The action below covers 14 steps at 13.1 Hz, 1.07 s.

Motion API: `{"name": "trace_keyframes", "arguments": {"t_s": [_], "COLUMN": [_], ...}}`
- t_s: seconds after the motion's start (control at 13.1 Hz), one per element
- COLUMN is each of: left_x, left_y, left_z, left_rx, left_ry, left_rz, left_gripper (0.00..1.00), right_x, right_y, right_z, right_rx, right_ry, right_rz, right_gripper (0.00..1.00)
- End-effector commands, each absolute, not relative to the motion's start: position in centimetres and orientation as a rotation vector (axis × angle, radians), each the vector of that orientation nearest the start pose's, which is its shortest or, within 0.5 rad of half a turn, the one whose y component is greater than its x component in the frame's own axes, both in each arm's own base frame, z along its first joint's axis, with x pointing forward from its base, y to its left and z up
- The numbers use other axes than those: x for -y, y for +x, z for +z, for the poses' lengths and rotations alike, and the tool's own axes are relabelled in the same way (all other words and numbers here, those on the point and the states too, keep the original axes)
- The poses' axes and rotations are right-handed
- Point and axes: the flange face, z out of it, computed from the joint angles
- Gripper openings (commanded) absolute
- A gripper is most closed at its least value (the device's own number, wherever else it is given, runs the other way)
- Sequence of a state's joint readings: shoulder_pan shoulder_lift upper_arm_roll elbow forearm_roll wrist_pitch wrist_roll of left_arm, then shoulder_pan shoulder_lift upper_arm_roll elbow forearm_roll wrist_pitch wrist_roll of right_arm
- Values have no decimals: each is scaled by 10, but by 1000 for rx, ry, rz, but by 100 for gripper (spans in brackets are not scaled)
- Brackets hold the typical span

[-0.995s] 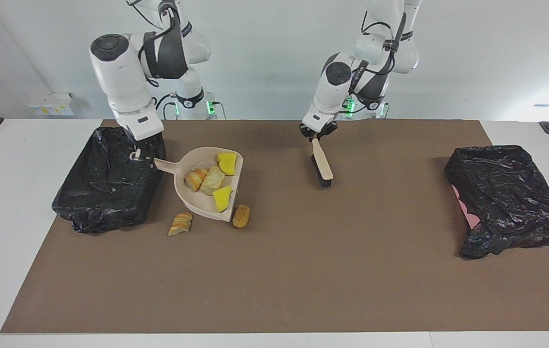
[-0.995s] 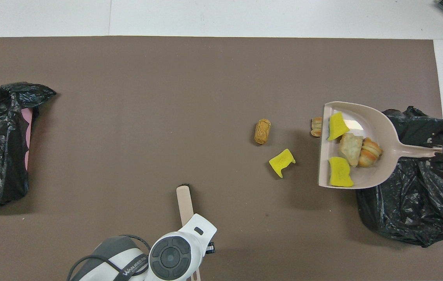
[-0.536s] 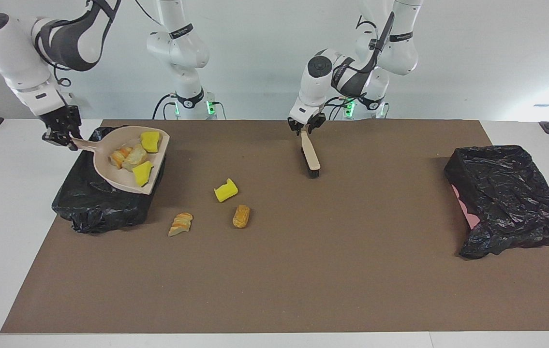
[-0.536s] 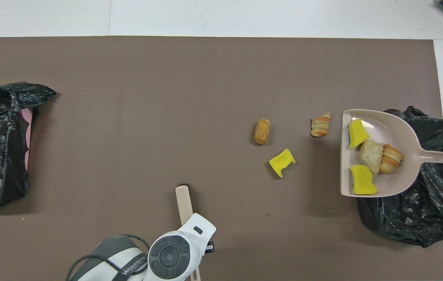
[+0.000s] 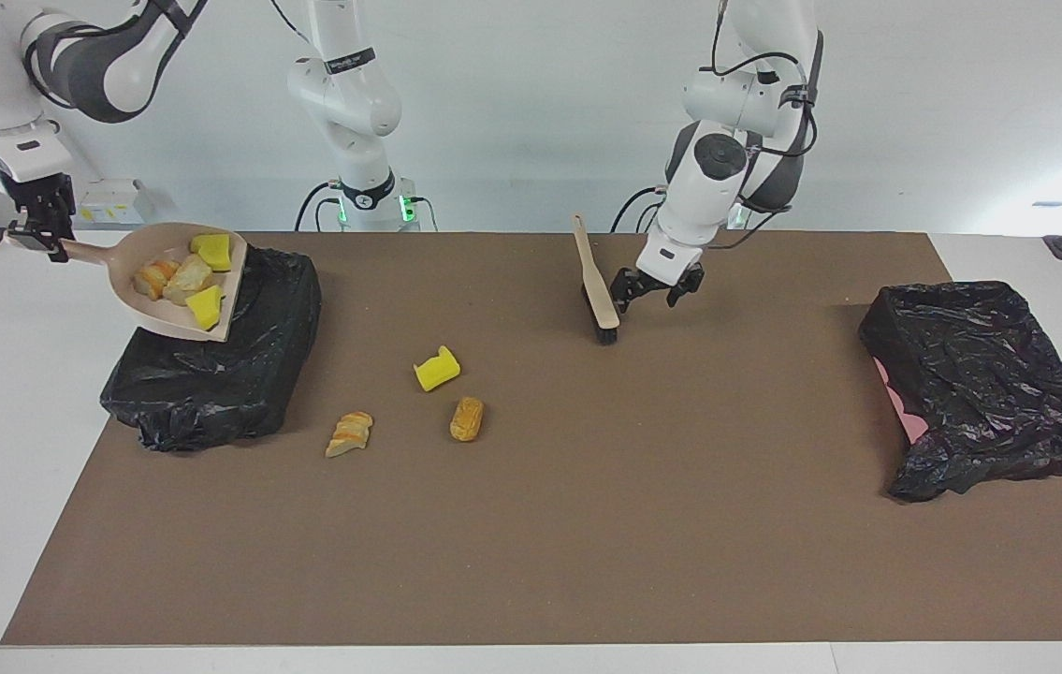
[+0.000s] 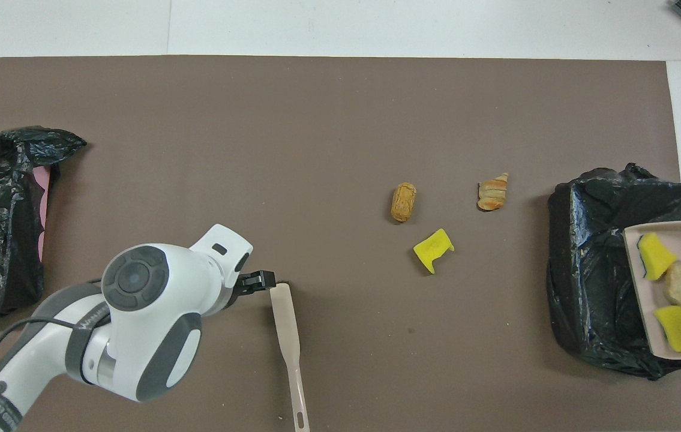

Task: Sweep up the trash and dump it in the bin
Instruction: 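Tilt the dustpan to dump pieces into the bag while the left gripper withdraws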

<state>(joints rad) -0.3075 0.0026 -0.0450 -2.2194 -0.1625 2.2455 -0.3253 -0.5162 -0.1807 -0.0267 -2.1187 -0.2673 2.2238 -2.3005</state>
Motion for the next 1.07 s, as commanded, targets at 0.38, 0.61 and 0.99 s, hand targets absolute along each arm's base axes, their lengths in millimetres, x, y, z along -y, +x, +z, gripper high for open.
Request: {"name": "trace_keyframes", "arguments": {"t_s": [0.38, 0.61, 0.99], "left_x": [74, 66, 62], "left_y": [566, 574, 563], "left_z": [449, 510, 587], "left_rx": [-33, -62, -82], "left_ry": [-3240, -3193, -3150], "left_rz": [109, 105, 188], "left_gripper": [100, 100, 100], "right_x": [230, 208, 141], "right_y": [475, 480, 472], "right_z": [522, 536, 577], "right_rx": [-2330, -2237, -2063], "right_ry": [1334, 1337, 1347], "right_rz": [-475, -543, -700], "right_gripper": [0, 0, 0]}}
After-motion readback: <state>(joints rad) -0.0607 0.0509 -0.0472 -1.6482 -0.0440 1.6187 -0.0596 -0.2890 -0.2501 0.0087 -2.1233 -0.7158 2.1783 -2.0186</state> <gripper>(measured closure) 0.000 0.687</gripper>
